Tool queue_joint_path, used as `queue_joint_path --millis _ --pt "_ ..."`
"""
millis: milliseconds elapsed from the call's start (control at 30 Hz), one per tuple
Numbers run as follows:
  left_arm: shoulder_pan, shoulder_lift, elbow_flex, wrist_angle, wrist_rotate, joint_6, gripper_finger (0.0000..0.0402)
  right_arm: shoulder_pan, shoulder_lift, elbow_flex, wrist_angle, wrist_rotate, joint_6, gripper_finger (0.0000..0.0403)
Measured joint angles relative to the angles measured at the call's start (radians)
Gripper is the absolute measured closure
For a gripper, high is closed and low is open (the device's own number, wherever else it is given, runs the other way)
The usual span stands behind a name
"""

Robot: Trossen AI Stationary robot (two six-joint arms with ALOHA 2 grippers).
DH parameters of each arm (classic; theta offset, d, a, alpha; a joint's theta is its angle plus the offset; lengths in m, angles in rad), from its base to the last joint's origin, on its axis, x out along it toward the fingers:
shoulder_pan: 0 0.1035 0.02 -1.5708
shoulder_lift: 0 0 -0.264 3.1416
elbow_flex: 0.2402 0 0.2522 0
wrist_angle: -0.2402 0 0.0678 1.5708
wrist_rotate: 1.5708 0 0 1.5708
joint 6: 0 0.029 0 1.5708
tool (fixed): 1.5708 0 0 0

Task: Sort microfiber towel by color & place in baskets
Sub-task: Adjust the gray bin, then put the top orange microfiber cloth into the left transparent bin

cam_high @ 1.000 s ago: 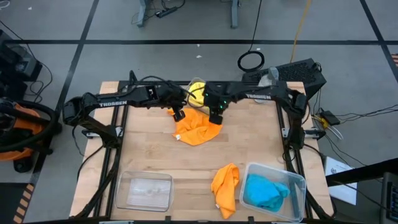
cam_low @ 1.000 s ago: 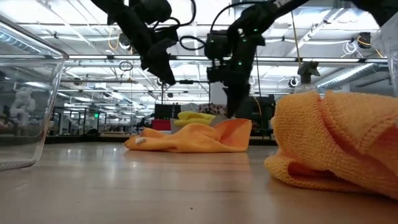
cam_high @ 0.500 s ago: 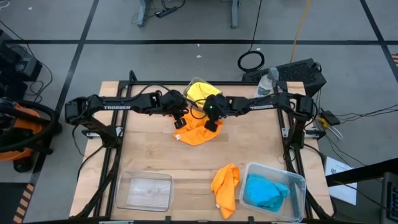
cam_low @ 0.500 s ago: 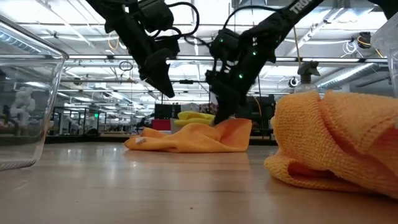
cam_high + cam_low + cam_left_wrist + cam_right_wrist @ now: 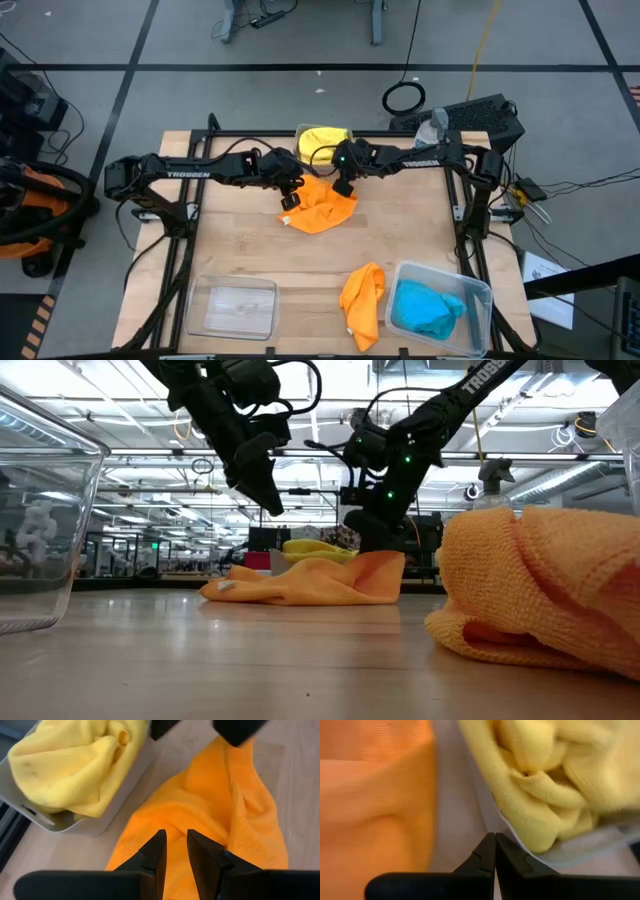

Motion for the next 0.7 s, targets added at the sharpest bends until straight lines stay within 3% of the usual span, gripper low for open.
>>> queue_joint_path --millis 133,333,567,700 --pt "-0.003 0.0 0.0 0.001 0.0 0.002 0.0318 -0.027 -0.001 0.0 -0.008 -0.005 0.0 0.0403" --pt "-0.012 0.006 -0.001 0.016 -0.001 -0.001 0.0318 -0.001 -0.057 0.0 -0.097 -0.107 0.013 0.0403" --pt "-0.07 0.094 -0.033 0.151 0.088 -0.014 0.0315 0.16 -0.24 -0.003 -0.335 -0.103 0.07 0.0403" --pt "-0.105 0.174 -0.035 0.154 0.088 -0.058 0.0289 0.293 -0.353 -0.06 -0.347 -0.106 0.117 0.0403"
